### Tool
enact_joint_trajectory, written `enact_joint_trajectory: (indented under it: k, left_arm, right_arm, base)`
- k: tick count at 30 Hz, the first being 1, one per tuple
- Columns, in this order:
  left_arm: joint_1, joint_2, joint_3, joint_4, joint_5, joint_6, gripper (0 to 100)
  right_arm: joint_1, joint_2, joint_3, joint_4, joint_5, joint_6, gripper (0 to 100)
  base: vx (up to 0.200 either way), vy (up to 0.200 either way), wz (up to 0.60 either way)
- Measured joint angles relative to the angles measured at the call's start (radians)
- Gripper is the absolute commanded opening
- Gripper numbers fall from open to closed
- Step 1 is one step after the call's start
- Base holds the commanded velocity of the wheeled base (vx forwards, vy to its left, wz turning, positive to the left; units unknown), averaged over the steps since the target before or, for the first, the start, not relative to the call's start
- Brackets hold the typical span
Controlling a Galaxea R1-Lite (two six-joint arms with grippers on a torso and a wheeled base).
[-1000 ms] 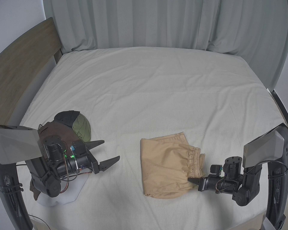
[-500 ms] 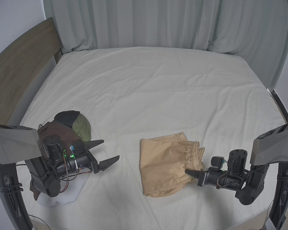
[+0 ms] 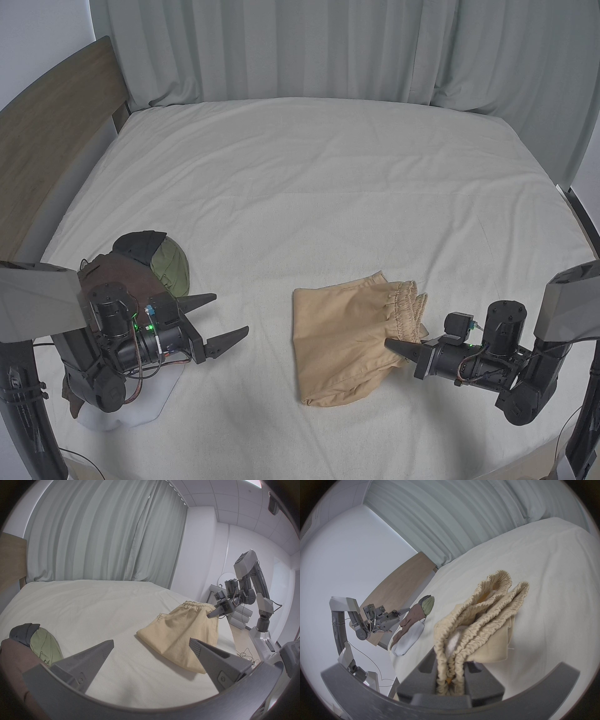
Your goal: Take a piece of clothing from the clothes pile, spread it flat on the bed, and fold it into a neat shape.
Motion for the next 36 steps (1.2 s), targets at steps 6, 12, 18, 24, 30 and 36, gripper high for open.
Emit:
enact_joint_trajectory:
  k: [6,12,18,24,30,36]
  left_arm:
    - [0.001,0.001,0.003,0.000,0.000,0.000,100]
    - [0.000,0.001,0.004,0.000,0.000,0.000,100]
    - [0.001,0.000,0.004,0.000,0.000,0.000,100]
    - [0.001,-0.002,0.006,0.000,0.000,0.000,100]
    - [0.002,-0.003,0.005,0.000,0.000,0.000,100]
    - [0.003,-0.013,0.007,0.000,0.000,0.000,100]
  right_arm:
    - [0.011,-0.025,-0.004,0.000,0.000,0.011,0]
    - [0.027,-0.046,-0.013,0.001,0.000,0.013,0]
    - [0.040,-0.054,-0.027,0.001,0.000,0.013,0]
    - [0.042,-0.062,-0.046,0.001,0.000,0.014,0]
    - [0.045,-0.071,-0.070,0.003,0.000,0.017,0]
    - [0.048,-0.080,-0.117,0.003,0.008,0.018,0]
  base:
    - [0.000,0.000,0.00]
    - [0.000,0.000,0.00]
    - [0.000,0.000,0.00]
    - [0.000,0.000,0.00]
    - [0.000,0.000,0.00]
    - [0.000,0.000,0.00]
